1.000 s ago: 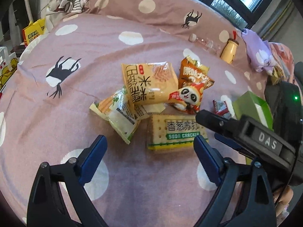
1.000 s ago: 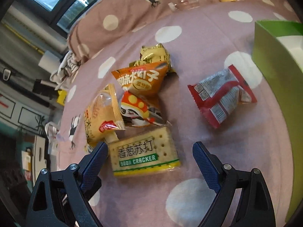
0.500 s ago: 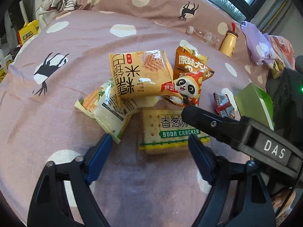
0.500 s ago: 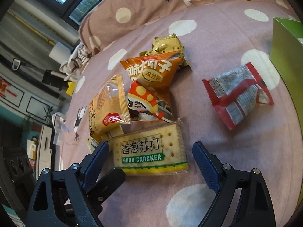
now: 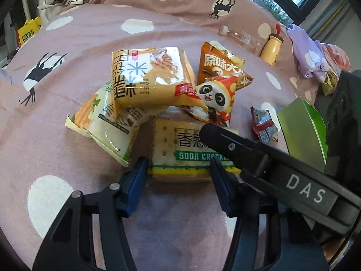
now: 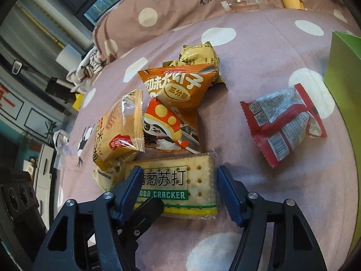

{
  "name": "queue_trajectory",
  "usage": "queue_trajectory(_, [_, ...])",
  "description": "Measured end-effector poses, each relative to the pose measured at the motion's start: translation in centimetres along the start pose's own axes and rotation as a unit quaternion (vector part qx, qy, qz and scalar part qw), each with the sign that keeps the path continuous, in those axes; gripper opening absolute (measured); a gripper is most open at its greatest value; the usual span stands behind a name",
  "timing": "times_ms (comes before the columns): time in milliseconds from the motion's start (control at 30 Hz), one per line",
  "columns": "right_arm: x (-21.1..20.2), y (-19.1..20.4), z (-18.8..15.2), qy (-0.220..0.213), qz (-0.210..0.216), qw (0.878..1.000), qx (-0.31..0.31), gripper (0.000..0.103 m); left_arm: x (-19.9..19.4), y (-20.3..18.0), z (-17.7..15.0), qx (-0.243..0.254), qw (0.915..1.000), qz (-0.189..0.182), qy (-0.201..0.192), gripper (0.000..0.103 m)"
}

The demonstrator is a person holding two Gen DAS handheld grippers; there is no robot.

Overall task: Organize snacks
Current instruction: 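Grasp the yellow-green SODA CRACKER pack with the right gripper, then lift the SODA CRACKER pack and carry it over the green-rimmed box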

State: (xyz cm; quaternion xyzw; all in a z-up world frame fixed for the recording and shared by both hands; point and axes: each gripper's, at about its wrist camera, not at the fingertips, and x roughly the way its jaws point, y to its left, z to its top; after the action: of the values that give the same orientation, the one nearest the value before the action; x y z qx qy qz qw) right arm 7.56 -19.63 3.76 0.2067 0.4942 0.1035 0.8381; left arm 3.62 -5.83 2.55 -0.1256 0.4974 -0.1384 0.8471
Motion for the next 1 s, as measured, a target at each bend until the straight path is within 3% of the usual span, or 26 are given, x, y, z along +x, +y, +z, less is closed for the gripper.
queue_trajectory(233, [-1.6, 0.1, -0.5, -0.012, -0.005, 1.000, 0.006, 0.066, -1.4, -0.9, -0.3, 0.014, 0.9997, -0.007, -0.016, 0.054])
queue_trajectory(733, [-9.3, 2.7, -2.0, -0.118, -0.021, 0.993, -0.018, 0.066, -7.1, -3.5, -1.4, 0.063, 0.9923, -0.053, -0.093, 0.053])
queue_trajectory(1000, [-11.6, 3.6, -2.9, -0.152, -0.026, 0.987, -0.033, 0.066, -9.1, -3.8, -1.8, 0.080, 0.9859, -0.075, -0.126, 0.053])
